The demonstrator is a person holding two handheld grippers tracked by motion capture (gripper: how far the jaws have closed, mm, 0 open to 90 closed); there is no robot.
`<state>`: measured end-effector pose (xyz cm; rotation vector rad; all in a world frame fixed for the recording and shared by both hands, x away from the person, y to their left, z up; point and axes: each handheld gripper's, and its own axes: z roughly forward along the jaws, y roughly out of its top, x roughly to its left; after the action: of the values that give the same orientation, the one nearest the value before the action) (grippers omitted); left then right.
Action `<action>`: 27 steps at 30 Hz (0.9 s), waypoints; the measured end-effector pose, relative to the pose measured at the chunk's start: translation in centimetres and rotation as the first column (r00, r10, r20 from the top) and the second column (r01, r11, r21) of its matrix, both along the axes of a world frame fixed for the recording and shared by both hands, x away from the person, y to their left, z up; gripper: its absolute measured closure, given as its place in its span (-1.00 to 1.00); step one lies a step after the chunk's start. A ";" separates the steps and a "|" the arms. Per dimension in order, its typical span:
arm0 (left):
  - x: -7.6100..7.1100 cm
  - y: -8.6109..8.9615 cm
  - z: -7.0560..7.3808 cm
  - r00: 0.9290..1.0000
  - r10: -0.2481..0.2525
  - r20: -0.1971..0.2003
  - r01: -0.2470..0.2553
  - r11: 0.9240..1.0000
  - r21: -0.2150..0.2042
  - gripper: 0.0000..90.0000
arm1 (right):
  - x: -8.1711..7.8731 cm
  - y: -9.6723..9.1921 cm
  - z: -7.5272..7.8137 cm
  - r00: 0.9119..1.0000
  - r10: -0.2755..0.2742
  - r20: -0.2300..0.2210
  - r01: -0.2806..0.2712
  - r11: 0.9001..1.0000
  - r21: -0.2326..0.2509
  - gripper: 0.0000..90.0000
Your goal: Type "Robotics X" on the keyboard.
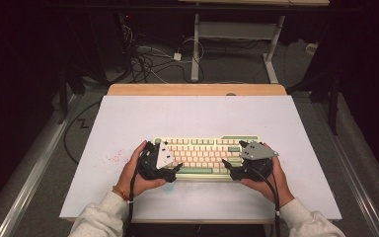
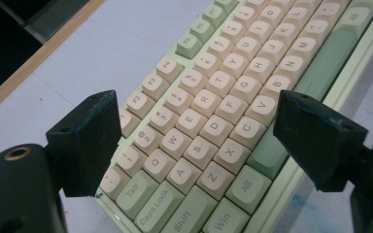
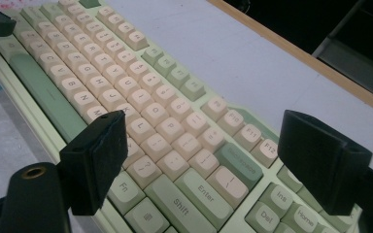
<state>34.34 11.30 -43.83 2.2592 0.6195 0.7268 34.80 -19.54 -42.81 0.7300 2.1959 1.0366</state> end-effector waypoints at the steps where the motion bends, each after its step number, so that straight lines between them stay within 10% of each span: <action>1: -0.1 0.0 0.1 1.000 -0.001 0.001 0.001 1.000 -0.004 -0.63 | -0.1 0.0 0.0 1.000 -0.001 0.000 0.001 1.000 0.002 -0.58; 27: -2.9 1.8 1.2 0.998 -0.016 0.056 0.015 1.000 0.011 -0.63 | -3.0 -1.5 1.5 0.998 0.010 0.058 -0.008 1.000 -0.027 -0.58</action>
<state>31.46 13.06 -42.62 2.2434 0.5720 0.7846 31.76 -21.01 -41.26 0.6701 2.1615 1.0179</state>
